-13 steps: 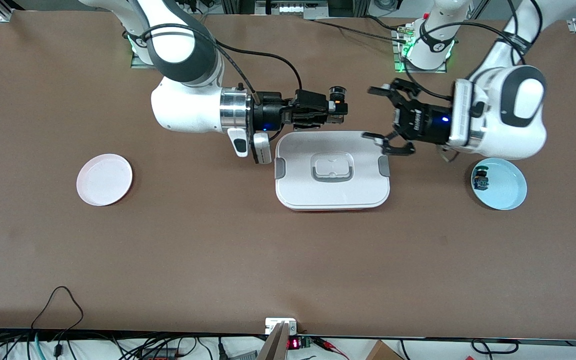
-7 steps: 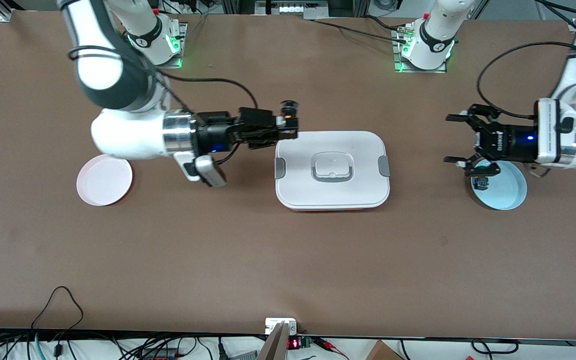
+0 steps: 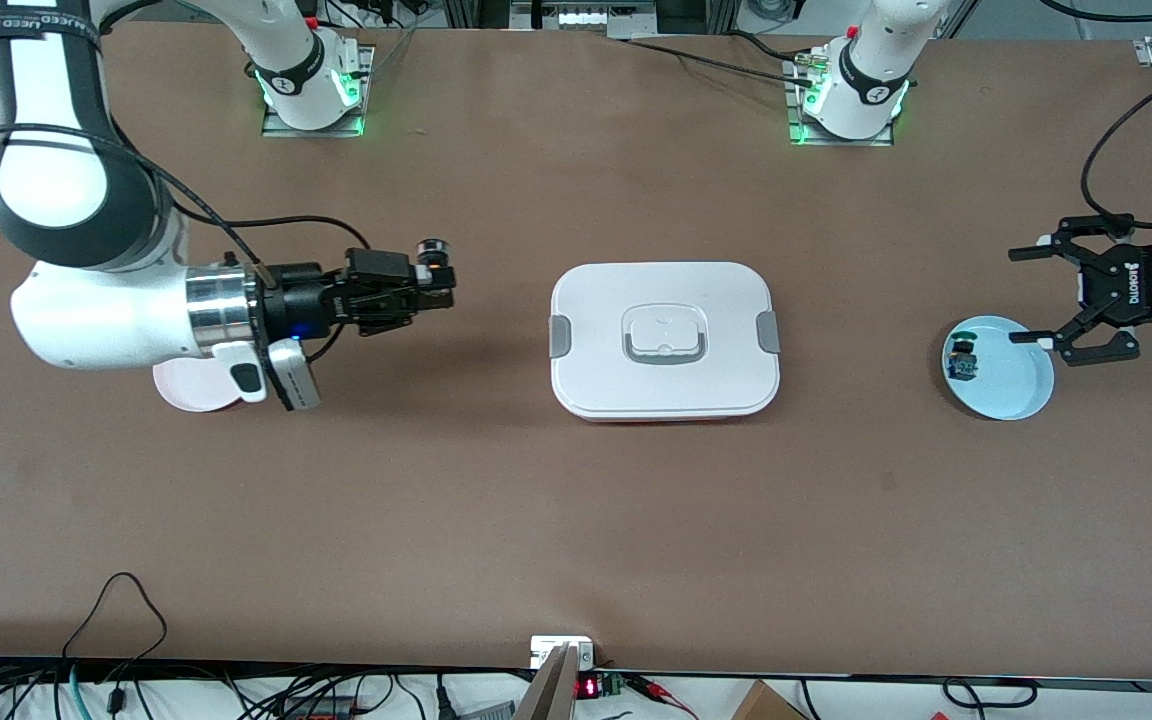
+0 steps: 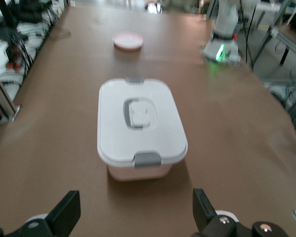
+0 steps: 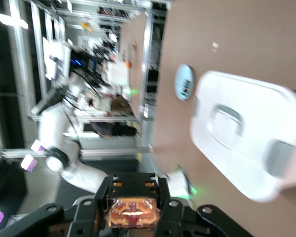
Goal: Transfer orange switch to right arm and place
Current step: 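Carry the switch over the white plate with the right gripper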
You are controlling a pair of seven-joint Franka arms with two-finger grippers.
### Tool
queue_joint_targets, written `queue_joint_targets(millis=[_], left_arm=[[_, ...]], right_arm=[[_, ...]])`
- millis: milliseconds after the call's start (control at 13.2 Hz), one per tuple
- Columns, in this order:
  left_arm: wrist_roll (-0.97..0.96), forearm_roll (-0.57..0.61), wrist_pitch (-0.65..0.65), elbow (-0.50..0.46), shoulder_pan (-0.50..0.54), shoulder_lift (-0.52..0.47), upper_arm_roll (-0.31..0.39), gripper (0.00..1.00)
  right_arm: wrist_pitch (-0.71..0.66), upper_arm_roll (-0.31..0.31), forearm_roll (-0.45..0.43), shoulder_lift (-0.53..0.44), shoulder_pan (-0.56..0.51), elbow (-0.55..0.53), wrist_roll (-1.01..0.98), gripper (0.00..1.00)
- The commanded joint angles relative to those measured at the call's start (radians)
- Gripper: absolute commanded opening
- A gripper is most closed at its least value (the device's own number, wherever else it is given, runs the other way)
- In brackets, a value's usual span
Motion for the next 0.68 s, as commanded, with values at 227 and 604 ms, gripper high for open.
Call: queue_joint_targets(millis=[227,604], left_arm=[[-0.221,0.375,0.025,0.123,-0.235,-0.043,0.071,1.00],[-0.503,0.367,0.361,0.010,-0.475,-0.201,0.412,1.00]], right_arm=[[-0.059,0.014,-0.386,-0.046,-0.055,-0.018,-0.113,0.06],[-0.067,0.013,-0.772,-0.051,-0.067,-0.033,-0.206,0.06]])
